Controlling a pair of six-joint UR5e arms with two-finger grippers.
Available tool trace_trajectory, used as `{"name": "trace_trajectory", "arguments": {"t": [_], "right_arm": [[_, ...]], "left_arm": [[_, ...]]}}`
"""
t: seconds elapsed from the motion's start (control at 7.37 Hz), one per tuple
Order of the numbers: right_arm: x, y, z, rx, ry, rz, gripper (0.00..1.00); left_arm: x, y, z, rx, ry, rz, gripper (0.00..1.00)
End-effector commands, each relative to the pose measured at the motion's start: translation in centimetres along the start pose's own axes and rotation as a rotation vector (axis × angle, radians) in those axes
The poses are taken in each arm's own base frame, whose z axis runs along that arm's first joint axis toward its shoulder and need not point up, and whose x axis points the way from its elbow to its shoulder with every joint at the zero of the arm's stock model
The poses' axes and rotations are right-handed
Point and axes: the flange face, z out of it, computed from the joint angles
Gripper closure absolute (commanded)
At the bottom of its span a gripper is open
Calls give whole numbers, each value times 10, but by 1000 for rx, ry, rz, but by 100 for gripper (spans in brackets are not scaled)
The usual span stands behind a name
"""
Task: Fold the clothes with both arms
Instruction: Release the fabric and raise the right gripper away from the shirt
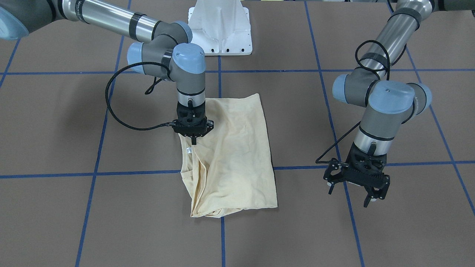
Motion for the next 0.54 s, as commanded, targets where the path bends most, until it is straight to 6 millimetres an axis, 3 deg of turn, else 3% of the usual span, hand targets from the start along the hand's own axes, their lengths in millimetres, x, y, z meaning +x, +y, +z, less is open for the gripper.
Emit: {"name": "trace_trajectory", "arguments": {"t": [0.0, 0.27, 0.41], "right_arm": [[1, 1, 1, -3, 5, 0, 100], [24, -1, -1, 3, 9, -1, 100], [49, 4, -6, 4, 6, -5, 100]], "left_arm": [[0, 0, 0, -1, 1, 1, 0], [1, -1, -2, 4, 2, 0, 0], [1, -2, -2, 5, 3, 0, 0]]}}
